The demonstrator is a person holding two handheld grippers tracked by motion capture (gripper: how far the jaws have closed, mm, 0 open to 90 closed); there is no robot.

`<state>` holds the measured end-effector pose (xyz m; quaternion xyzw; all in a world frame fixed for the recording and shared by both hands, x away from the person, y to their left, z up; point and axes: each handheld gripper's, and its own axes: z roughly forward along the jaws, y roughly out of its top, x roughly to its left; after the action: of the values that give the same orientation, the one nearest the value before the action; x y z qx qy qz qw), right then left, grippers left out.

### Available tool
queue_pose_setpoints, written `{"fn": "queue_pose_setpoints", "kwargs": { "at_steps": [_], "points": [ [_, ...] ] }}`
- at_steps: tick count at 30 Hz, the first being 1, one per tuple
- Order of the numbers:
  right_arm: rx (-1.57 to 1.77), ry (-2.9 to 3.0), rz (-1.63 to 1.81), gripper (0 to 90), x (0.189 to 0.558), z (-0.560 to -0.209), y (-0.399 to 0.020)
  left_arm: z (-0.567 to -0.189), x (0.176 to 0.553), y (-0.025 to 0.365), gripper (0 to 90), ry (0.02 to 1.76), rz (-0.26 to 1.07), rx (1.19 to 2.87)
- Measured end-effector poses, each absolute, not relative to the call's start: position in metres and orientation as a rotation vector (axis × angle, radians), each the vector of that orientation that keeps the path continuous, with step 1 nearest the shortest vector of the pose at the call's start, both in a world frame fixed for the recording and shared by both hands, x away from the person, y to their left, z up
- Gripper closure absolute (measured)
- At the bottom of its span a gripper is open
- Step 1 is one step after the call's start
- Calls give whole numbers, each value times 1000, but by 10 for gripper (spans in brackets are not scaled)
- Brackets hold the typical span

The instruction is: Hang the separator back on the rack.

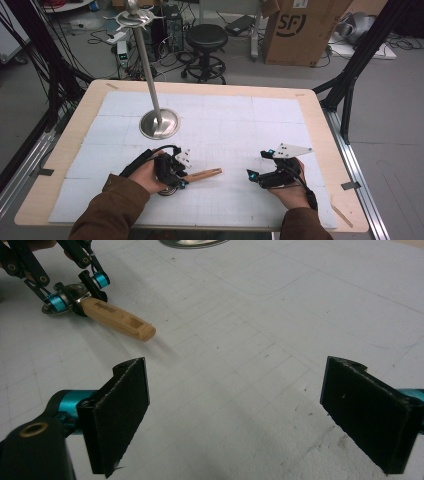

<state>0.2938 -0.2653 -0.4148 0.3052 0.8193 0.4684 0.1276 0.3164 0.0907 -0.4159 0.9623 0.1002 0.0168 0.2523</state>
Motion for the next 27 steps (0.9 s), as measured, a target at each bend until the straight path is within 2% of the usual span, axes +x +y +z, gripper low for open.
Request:
{"fn": "queue_pose_setpoints", "kwargs": {
  "at_steps": [12, 27],
  "points": [
    [866, 2385, 1370, 110, 292, -414, -264, -400, 313, 101, 693, 284, 68, 2515],
    [856, 2387, 1375, 109, 291, -414, -262, -377, 302, 121, 693, 251, 98, 2301]
  ]
}}
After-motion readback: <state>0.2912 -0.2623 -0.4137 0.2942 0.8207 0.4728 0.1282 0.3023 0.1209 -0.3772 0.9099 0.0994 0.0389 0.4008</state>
